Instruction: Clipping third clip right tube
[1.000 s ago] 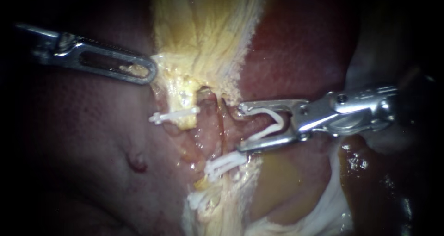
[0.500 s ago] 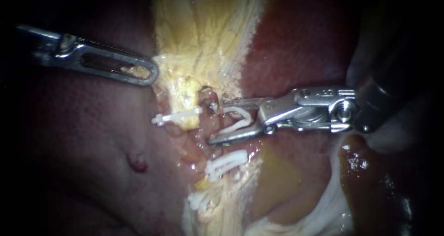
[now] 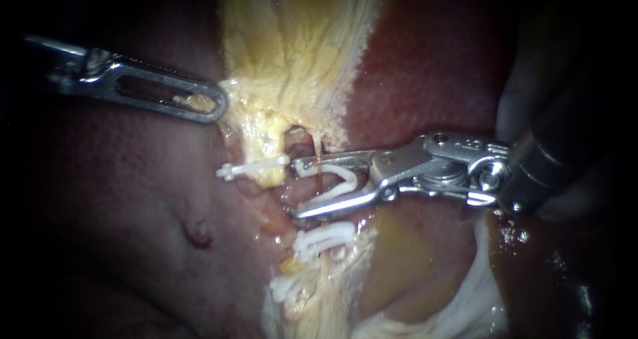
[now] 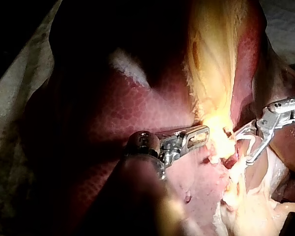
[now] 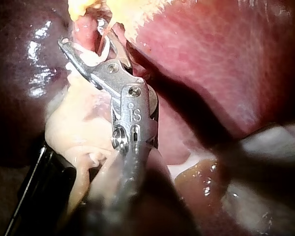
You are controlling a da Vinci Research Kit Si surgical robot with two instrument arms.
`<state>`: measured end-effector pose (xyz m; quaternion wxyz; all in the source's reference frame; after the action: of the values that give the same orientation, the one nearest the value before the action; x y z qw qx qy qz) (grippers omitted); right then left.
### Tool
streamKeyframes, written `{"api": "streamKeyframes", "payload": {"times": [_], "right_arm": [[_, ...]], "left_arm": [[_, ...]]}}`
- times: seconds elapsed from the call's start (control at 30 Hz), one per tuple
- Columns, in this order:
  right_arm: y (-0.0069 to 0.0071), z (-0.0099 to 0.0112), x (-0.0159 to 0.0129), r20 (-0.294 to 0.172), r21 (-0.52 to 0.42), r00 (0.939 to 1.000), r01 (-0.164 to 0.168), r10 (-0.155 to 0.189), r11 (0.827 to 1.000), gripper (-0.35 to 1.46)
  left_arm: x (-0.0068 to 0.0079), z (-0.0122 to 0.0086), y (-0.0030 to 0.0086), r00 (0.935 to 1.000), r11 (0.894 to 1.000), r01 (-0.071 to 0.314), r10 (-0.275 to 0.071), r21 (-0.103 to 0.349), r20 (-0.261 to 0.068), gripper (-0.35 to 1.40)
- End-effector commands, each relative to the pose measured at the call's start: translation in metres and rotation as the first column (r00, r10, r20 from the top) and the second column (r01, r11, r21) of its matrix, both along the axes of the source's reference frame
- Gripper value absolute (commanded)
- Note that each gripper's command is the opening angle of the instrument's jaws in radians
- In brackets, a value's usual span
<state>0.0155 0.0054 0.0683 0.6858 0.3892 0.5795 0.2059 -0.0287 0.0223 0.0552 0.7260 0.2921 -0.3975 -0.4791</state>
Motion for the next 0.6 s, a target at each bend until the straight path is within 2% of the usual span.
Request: {"api": "streamKeyframes", "payload": {"times": [0.03, 0.33, 0.47, 0.6], "right_arm": [[0.0, 0.0, 0.0, -0.008, 0.005, 1.0, 0.006, -0.006, 1.0, 0.5], [-0.0002, -0.0004, -0.0002, -0.021, 0.008, 0.9998, 0.006, -0.006, 1.0, 0.5], [-0.0004, -0.0016, -0.0006, -0.084, 0.051, 0.9964, 0.018, -0.014, 0.999, 0.49], [-0.0001, -0.0034, -0.0006, -0.151, 0.082, 0.9883, 0.032, -0.02, 0.996, 0.49]], "left_arm": [[0.0, 0.0, 0.0, 1.0, 1.0, -0.001, 0.001, 0.0, 0.001, -0.35], [0.0, 0.0001, 0.0001, 1.0, 1.0, -0.001, 0.001, 0.0, 0.001, -0.35], [0.0002, 0.0003, 0.0001, 1.0, 1.0, -0.002, 0.002, 0.0, 0.002, -0.35], [0.0002, 0.0004, 0.0002, 1.0, 1.0, -0.002, 0.002, 0.0, 0.002, -0.35]]}}
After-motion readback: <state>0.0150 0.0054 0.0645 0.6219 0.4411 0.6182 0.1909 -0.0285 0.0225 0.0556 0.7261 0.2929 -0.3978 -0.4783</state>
